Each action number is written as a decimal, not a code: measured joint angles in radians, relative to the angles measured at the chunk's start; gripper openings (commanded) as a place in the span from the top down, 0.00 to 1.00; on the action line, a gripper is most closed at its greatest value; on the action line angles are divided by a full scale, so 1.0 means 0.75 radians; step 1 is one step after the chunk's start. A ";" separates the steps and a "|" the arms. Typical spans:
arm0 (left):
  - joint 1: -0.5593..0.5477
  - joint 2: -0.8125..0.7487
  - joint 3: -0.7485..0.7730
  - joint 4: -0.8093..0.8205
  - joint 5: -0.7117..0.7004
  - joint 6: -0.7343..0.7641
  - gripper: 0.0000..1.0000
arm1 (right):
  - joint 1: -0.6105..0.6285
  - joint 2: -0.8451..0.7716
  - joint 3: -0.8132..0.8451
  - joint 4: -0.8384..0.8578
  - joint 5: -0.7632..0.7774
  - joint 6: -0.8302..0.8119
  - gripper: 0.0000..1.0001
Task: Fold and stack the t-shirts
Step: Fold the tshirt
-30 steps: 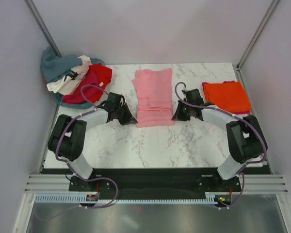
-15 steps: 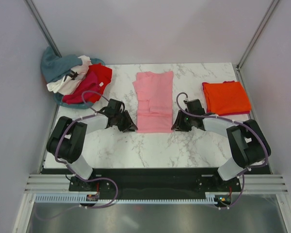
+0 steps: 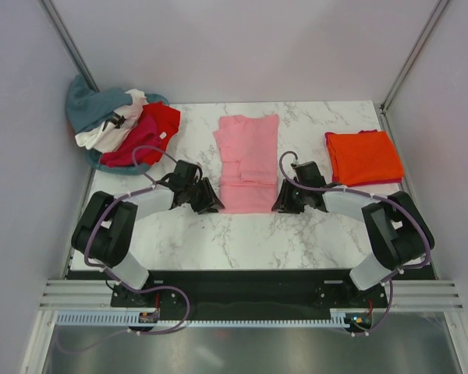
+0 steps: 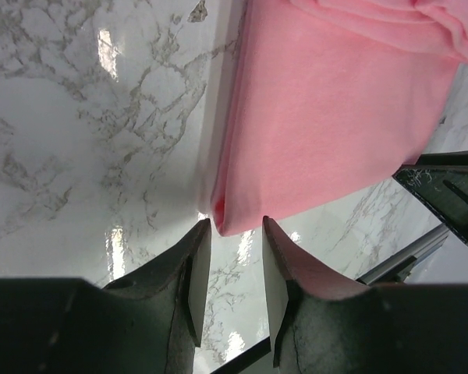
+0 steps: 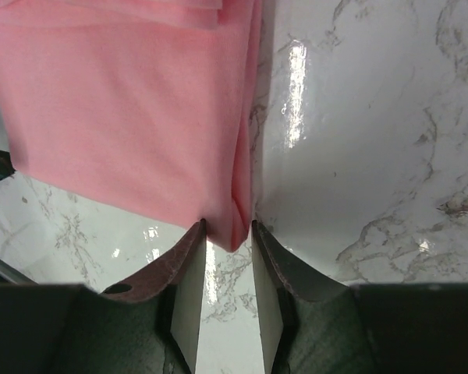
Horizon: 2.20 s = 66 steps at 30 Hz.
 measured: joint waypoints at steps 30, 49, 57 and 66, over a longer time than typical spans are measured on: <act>-0.044 0.090 0.007 0.040 -0.001 -0.023 0.98 | 0.010 0.017 -0.006 0.007 0.025 0.014 1.00; -0.044 -0.058 0.021 -0.077 -0.018 -0.021 0.98 | 0.010 -0.089 -0.005 -0.048 0.025 0.036 1.00; 0.016 -0.059 0.314 -0.253 -0.016 -0.002 0.98 | -0.015 -0.089 0.311 -0.258 0.038 0.013 1.00; 0.053 -0.302 0.473 -0.296 -0.021 0.021 0.98 | -0.044 -0.230 0.558 -0.303 0.060 -0.003 1.00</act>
